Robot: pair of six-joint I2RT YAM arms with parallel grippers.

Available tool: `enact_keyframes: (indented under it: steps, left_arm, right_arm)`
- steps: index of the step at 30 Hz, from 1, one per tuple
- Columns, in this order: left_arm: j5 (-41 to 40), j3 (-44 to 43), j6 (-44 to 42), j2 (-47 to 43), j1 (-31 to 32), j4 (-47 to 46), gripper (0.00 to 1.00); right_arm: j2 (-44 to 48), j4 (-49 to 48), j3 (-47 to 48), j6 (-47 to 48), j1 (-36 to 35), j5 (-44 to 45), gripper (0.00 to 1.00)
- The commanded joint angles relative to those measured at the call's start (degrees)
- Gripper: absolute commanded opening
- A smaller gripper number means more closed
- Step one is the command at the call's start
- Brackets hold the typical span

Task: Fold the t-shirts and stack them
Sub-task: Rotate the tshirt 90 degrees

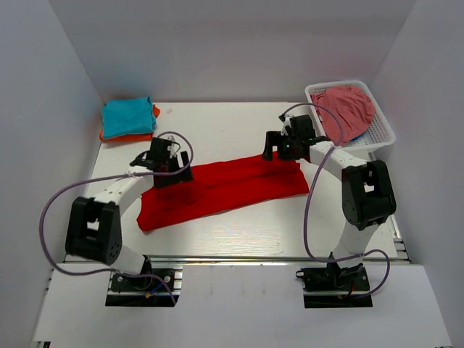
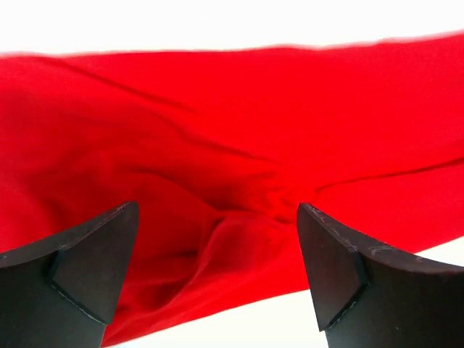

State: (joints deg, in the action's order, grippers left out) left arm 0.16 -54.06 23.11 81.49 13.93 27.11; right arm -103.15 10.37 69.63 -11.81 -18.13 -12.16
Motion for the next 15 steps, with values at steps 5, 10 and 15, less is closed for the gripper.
enact_keyframes:
  steps: [5,10,15]
  left_arm:
    - [2.0,2.2,3.7,11.9,1.2,-3.7,1.00]
    - [-2.3,-6.9,5.0,24.4,0.0,0.7,1.00]
    - [-1.4,-23.6,0.0,37.5,0.0,1.5,1.00]
  right_arm:
    - [-6.3,-0.7,5.2,0.2,0.1,2.5,0.90]
    - [-9.6,2.6,4.7,-4.1,0.6,7.7,0.90]
    - [-6.9,4.7,-3.8,-7.2,1.3,6.1,0.90]
